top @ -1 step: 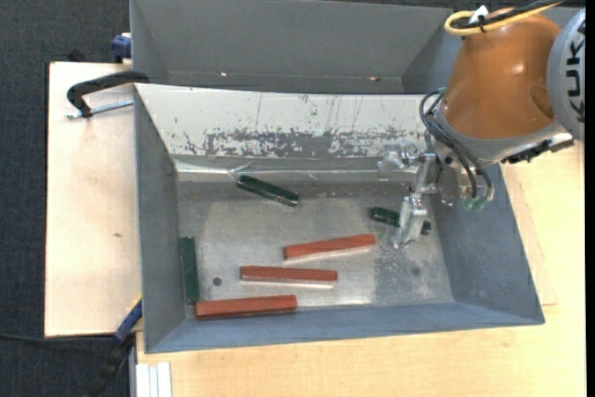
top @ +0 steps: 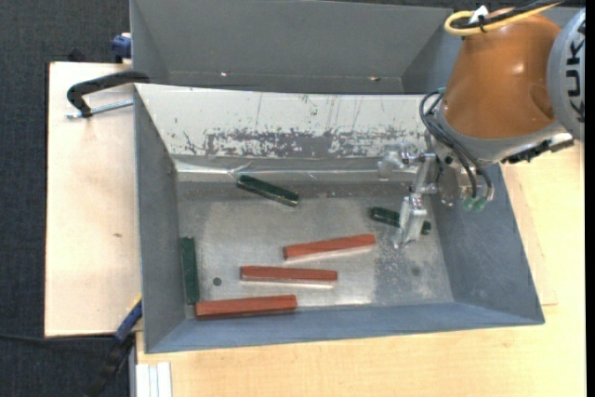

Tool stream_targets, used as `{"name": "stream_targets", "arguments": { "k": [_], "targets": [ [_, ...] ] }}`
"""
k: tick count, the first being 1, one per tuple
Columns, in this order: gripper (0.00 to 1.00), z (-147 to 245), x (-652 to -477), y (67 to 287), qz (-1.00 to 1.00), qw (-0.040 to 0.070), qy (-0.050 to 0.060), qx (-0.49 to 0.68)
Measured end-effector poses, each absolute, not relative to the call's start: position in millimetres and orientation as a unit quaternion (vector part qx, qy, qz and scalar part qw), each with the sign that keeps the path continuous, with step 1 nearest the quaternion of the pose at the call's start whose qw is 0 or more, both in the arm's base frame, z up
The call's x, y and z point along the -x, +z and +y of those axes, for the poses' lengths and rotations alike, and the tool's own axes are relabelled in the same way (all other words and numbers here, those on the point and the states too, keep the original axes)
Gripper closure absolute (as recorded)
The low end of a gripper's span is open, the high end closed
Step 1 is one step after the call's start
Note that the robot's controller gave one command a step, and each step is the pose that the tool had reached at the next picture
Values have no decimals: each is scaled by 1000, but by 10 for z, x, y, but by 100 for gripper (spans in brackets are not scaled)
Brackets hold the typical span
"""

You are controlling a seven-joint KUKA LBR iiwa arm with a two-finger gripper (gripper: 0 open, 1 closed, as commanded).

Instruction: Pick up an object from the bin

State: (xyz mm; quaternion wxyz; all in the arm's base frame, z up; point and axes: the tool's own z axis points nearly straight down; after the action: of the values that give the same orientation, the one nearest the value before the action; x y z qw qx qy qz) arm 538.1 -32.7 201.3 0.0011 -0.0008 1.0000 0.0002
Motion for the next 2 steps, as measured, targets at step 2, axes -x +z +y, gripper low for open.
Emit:
{"name": "stream_targets", "arguments": {
  "k": [2],
  "targets": [
    [0, -281, -5318, 813, 1000, -2, 1, -20]
  ]
}}
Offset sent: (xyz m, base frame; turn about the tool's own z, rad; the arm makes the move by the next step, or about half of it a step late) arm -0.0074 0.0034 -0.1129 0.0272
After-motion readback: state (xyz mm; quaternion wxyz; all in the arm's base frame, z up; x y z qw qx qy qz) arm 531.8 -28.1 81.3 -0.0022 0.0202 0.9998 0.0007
